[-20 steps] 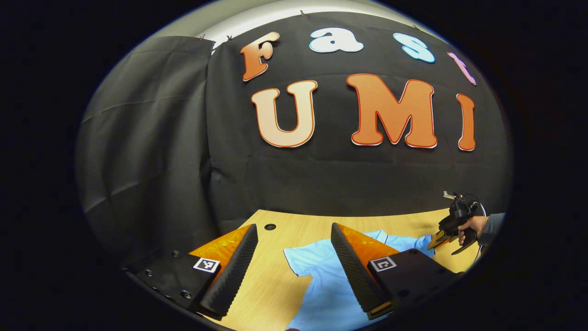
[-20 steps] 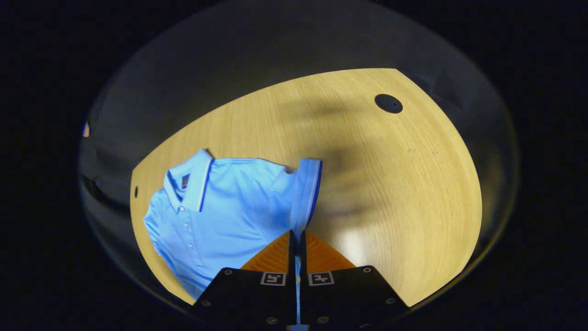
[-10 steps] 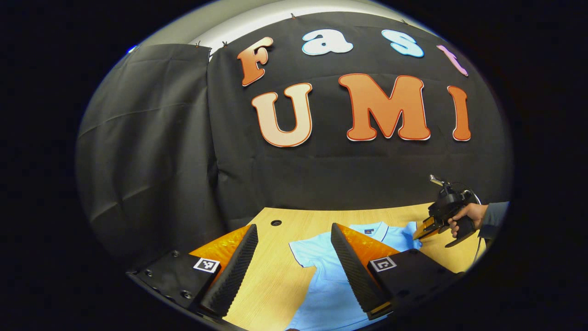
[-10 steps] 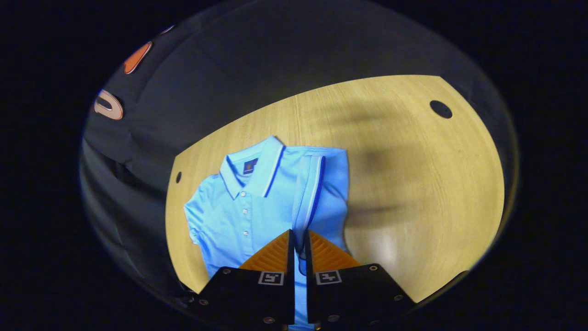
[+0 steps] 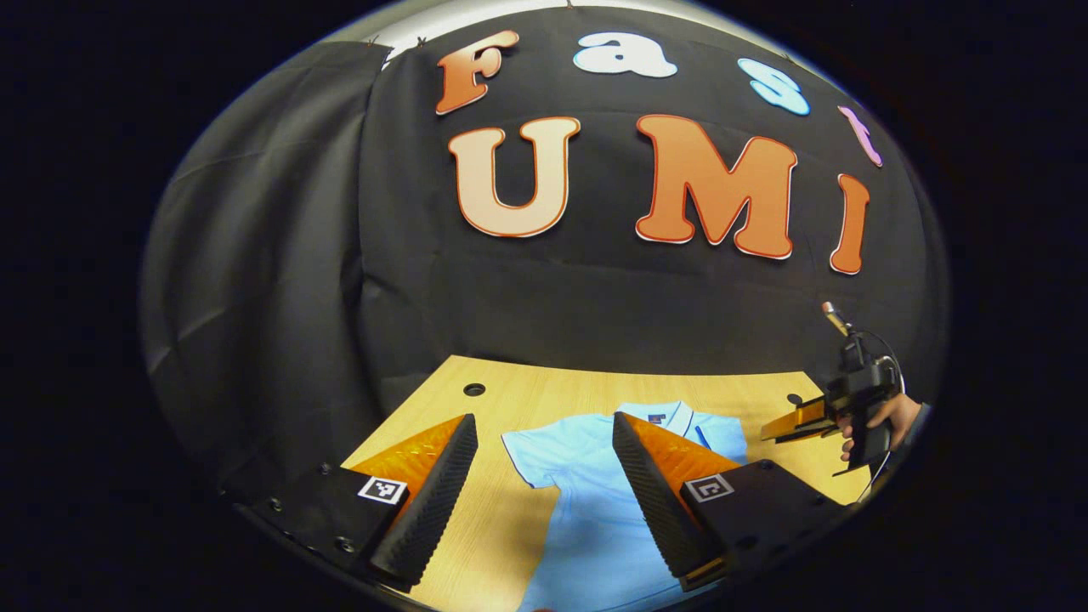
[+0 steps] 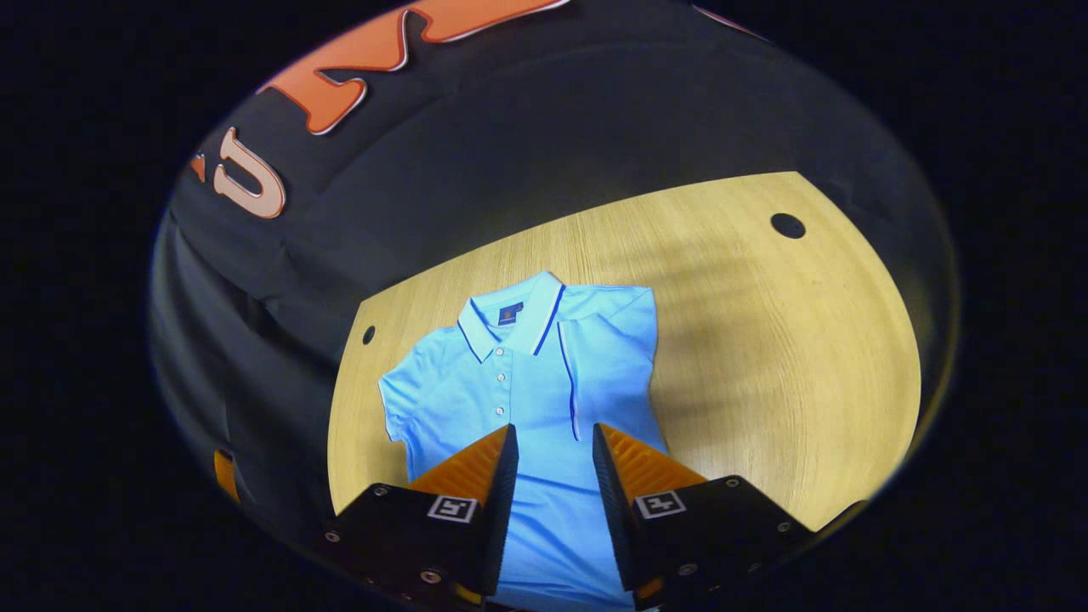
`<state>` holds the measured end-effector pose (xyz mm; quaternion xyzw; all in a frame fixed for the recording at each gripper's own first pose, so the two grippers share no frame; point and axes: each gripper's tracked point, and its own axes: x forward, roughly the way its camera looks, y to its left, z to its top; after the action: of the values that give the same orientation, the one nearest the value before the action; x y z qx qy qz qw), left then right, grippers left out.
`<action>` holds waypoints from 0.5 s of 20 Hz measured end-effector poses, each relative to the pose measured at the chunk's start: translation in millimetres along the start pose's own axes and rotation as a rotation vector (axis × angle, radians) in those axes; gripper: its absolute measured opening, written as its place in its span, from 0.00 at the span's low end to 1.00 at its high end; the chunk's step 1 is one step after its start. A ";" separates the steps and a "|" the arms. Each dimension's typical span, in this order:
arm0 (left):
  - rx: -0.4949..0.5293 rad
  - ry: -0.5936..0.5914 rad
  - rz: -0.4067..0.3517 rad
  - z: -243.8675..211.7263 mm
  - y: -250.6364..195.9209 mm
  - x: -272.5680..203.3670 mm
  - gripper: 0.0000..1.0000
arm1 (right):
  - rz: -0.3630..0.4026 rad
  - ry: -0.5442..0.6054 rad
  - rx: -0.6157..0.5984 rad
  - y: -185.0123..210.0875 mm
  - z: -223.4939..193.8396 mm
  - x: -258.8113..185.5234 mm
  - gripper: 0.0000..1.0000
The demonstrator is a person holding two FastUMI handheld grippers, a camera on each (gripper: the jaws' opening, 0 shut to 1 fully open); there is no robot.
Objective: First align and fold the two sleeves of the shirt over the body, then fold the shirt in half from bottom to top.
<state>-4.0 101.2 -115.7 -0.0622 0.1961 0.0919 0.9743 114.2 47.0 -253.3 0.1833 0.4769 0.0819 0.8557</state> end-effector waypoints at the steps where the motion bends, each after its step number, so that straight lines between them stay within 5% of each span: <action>1: -0.013 0.019 -0.020 -0.4 4.9 11.1 1.00 | -0.012 -0.025 0.013 -0.6 0.3 -8.8 0.58; 3: -0.039 0.064 -0.058 -8.4 14.7 32.2 1.00 | -0.029 -0.072 0.042 -0.8 0.3 -25.5 0.81; 10: -0.129 0.335 -0.169 -54.0 28.4 127.6 1.00 | -0.136 -0.319 0.076 -10.3 -0.7 -81.3 0.96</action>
<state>85.8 140.1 -217.8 -0.1554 0.3433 0.0104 0.9262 70.1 12.1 -193.7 0.1934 0.3493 -0.0241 0.9165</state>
